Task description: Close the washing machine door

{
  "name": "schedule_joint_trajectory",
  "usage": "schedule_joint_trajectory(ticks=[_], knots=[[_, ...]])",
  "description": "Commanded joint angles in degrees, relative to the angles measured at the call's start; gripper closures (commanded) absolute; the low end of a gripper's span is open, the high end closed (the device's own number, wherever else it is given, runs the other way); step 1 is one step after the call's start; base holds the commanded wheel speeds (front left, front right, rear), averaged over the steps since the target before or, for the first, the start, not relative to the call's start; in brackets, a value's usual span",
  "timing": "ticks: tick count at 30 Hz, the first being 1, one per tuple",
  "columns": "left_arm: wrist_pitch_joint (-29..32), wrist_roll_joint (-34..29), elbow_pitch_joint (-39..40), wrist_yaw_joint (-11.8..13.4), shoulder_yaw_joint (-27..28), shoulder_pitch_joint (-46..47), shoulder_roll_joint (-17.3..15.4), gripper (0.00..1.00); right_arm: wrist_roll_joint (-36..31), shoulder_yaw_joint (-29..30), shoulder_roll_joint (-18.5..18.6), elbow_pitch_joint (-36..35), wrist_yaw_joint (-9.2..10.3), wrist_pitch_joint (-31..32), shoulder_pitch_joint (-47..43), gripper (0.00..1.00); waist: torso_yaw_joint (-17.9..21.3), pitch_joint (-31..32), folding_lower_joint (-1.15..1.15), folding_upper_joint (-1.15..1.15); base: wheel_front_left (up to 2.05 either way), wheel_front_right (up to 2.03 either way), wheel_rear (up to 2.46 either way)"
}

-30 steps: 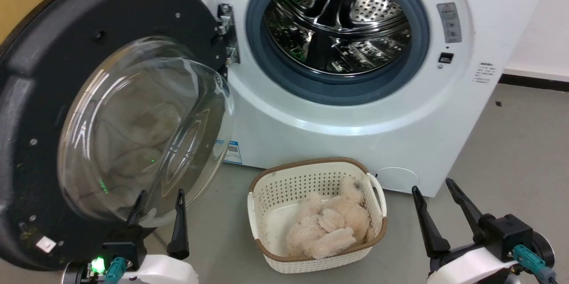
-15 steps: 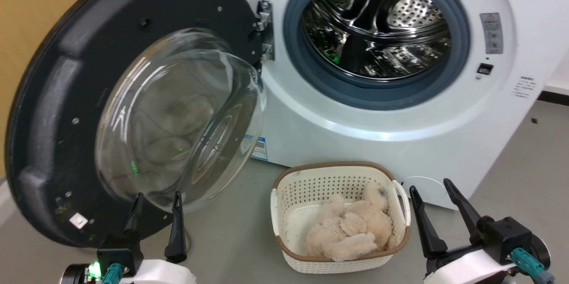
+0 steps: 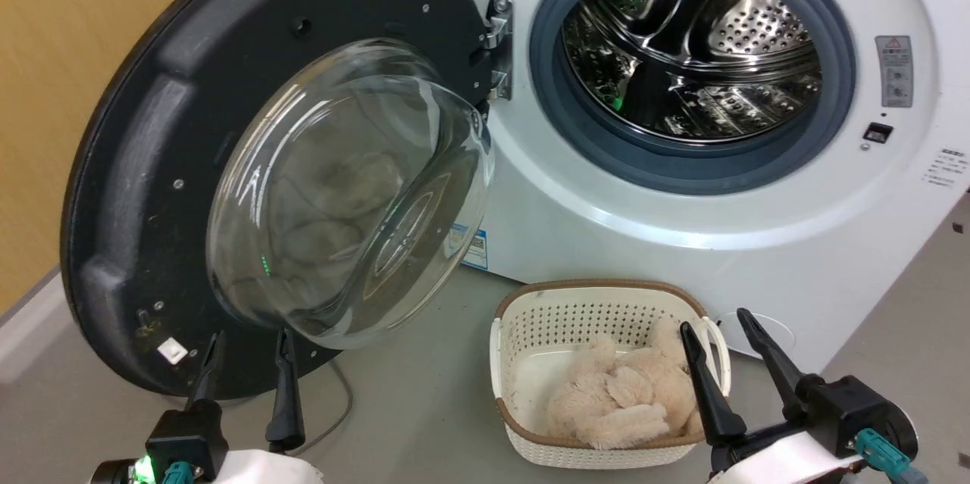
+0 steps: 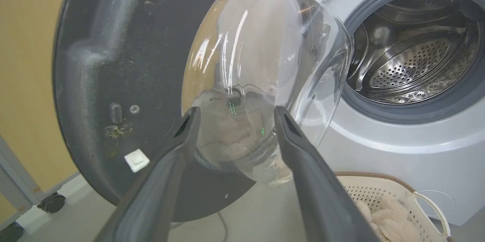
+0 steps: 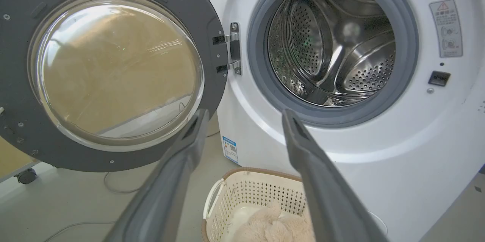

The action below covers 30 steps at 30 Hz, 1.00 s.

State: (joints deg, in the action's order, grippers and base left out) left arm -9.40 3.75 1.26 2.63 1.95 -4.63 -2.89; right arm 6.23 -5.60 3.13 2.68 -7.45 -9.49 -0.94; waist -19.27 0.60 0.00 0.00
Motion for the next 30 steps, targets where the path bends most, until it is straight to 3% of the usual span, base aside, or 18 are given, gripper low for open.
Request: schedule_joint_trajectory(ticks=[1, 30], knots=[[-0.7, 0.5, 0.4, 0.5, 0.1, -0.8, 0.0, 0.00, 0.8, -0.3, -0.2, 0.3, -0.02, -0.6, 0.3, 0.00, -0.5, -0.1, 0.00, 0.00, 0.00, 0.00, 0.00], [-4.1, 1.7, 2.1, 1.5, 1.7, -3.3, 0.0, 0.00, 3.1, -3.9, -0.2, 2.4, -0.03, -4.1, 1.3, 0.00, -7.5, -0.2, 0.00, 0.00, 0.00, 0.00, 0.00]])
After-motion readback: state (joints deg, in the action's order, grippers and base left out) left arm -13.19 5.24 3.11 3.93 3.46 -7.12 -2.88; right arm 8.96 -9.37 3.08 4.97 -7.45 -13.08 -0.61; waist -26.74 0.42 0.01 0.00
